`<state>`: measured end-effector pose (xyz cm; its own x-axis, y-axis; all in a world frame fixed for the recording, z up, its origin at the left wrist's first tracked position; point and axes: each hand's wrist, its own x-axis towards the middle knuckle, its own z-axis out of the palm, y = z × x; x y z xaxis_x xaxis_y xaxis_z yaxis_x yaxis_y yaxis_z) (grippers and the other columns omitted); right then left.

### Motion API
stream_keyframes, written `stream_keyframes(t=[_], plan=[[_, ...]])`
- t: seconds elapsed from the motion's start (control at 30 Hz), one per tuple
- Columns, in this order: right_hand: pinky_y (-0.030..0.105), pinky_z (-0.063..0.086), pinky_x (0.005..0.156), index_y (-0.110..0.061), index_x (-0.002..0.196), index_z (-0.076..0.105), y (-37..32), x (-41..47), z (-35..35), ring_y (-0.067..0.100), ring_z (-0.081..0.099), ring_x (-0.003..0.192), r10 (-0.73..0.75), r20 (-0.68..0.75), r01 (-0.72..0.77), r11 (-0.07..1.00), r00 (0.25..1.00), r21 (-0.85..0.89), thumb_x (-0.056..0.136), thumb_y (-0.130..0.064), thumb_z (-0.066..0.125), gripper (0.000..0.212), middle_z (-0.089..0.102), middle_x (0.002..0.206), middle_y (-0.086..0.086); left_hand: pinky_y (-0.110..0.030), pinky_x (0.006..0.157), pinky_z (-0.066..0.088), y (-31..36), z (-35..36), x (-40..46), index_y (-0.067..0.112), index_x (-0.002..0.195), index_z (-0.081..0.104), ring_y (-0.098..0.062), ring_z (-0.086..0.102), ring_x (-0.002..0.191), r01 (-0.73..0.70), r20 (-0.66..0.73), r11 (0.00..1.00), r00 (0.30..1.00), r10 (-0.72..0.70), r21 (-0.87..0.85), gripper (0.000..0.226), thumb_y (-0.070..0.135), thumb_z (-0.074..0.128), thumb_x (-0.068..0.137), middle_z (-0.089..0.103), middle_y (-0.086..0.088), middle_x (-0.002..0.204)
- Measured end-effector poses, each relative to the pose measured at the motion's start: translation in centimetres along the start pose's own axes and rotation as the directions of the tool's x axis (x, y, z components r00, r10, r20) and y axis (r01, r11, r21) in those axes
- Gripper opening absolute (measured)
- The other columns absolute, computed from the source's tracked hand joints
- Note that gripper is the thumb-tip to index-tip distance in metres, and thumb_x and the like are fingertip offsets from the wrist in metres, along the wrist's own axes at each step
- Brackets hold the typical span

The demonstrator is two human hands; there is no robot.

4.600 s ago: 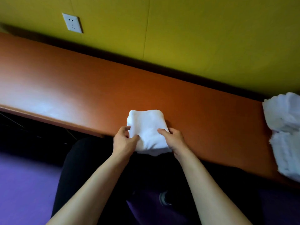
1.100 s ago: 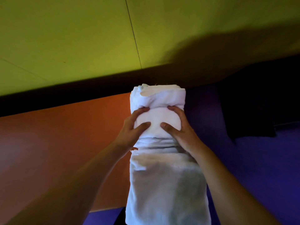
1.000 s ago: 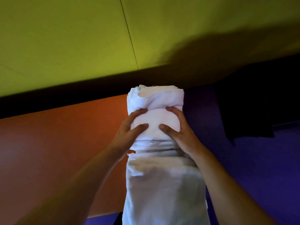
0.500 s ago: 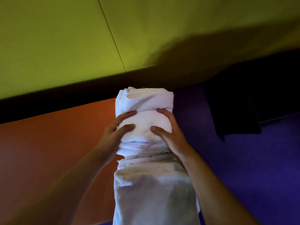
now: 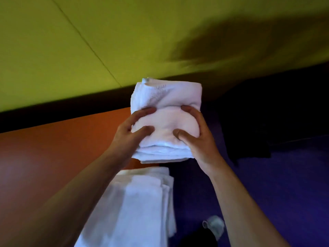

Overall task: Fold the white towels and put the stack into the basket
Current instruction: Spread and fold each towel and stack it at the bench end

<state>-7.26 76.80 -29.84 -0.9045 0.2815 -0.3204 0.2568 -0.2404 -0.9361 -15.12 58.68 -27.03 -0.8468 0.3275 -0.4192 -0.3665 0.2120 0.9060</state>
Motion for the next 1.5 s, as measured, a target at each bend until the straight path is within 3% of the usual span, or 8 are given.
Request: stream_keyframes(t=[0.17,0.4,0.83,0.97,1.13,1.27,1.4,1.5], plan=[[0.043,0.053,0.099,-0.033,0.13,0.057,-3.2,-3.3,-12.1,0.01,0.061,0.116,0.041,-0.023,-0.042,0.998,0.999,-0.042,0.082,-0.001,0.073,0.06,0.063,0.125,-0.011,-0.031,0.088,0.055,1.0,12.4,-2.3,0.033,0.118,0.071,-0.018,0.066,0.114,-0.021,0.028,1.0,0.999,0.021,-0.01,0.041,0.006,0.068,0.087,0.07,0.002,0.122],[0.037,0.058,0.092,-0.044,0.128,0.056,-5.4,-6.6,-28.5,0.011,0.061,0.115,0.131,-0.114,-0.14,0.987,0.985,-0.074,0.084,-0.011,0.074,0.059,0.06,0.126,-0.011,-0.047,0.099,0.054,0.9,29.1,-2.2,0.035,0.12,0.07,-0.019,0.063,0.118,0.053,0.13,0.998,0.99,-0.049,-0.024,0.041,0.007,0.065,0.091,0.067,0.008,0.124],[0.042,0.057,0.093,-0.048,0.129,0.055,-3.4,-1.3,-48.2,0.018,0.063,0.114,0.318,-0.134,-0.332,0.939,0.938,-0.093,0.078,-0.019,0.075,0.061,0.064,0.124,-0.005,-0.043,0.096,0.056,-2.3,47.9,4.6,0.039,0.118,0.07,-0.02,0.065,0.114,0.237,0.146,0.971,0.962,-0.23,-0.034,0.045,0.005,0.063,0.091,0.068,0.005,0.122],[0.043,0.055,0.096,-0.048,0.128,0.056,-1.3,2.6,-54.6,0.016,0.061,0.116,0.36,-0.133,-0.374,0.921,0.924,-0.111,0.071,-0.027,0.076,0.064,0.064,0.125,-0.008,-0.041,0.095,0.056,-4.2,54.1,8.8,0.041,0.118,0.07,-0.017,0.064,0.114,0.266,0.134,0.964,0.956,-0.261,-0.019,0.044,0.007,0.062,0.092,0.068,0.007,0.122],[0.041,0.055,0.097,-0.045,0.123,0.061,3.2,8.7,-63.1,0.016,0.062,0.115,0.308,-0.158,-0.331,0.931,0.938,-0.154,0.073,-0.019,0.078,0.059,0.064,0.126,-0.009,-0.042,0.095,0.056,-8.7,61.7,15.2,0.041,0.118,0.069,-0.019,0.064,0.116,0.243,0.116,0.97,0.964,-0.238,-0.027,0.042,0.016,0.068,0.085,0.066,0.004,0.126],[0.041,0.056,0.094,-0.045,0.122,0.062,7.9,14.9,-69.4,0.016,0.063,0.113,0.275,-0.127,-0.295,0.936,0.953,-0.192,0.073,-0.019,0.079,0.058,0.063,0.126,-0.006,-0.036,0.094,0.057,-14.0,67.4,21.6,0.037,0.113,0.073,-0.018,0.065,0.115,0.173,0.052,0.983,0.984,-0.17,-0.066,0.043,0.003,0.067,0.088,0.067,0.003,0.126],[0.028,0.058,0.085,-0.048,0.12,0.062,13.9,20.6,-74.5,0.01,0.064,0.108,0.225,-0.134,-0.252,0.938,0.965,-0.24,0.08,-0.014,0.077,0.055,0.062,0.124,-0.009,-0.039,0.099,0.055,-20.6,72.2,28.6,0.038,0.115,0.072,-0.014,0.064,0.117,0.124,0.037,0.991,0.992,-0.123,-0.044,0.04,0.007,0.068,0.089,0.064,0.005,0.131],[0.019,0.054,0.084,-0.048,0.12,0.061,18.0,23.7,-77.6,0.005,0.061,0.108,0.177,-0.117,-0.205,0.929,0.977,-0.307,0.081,-0.016,0.077,0.053,0.061,0.124,-0.014,-0.031,0.099,0.054,-25.3,75.1,32.4,0.029,0.117,0.072,-0.009,0.065,0.111,0.092,0.022,0.995,0.996,-0.091,-0.051,0.038,0.003,0.067,0.09,0.067,0.005,0.123]])
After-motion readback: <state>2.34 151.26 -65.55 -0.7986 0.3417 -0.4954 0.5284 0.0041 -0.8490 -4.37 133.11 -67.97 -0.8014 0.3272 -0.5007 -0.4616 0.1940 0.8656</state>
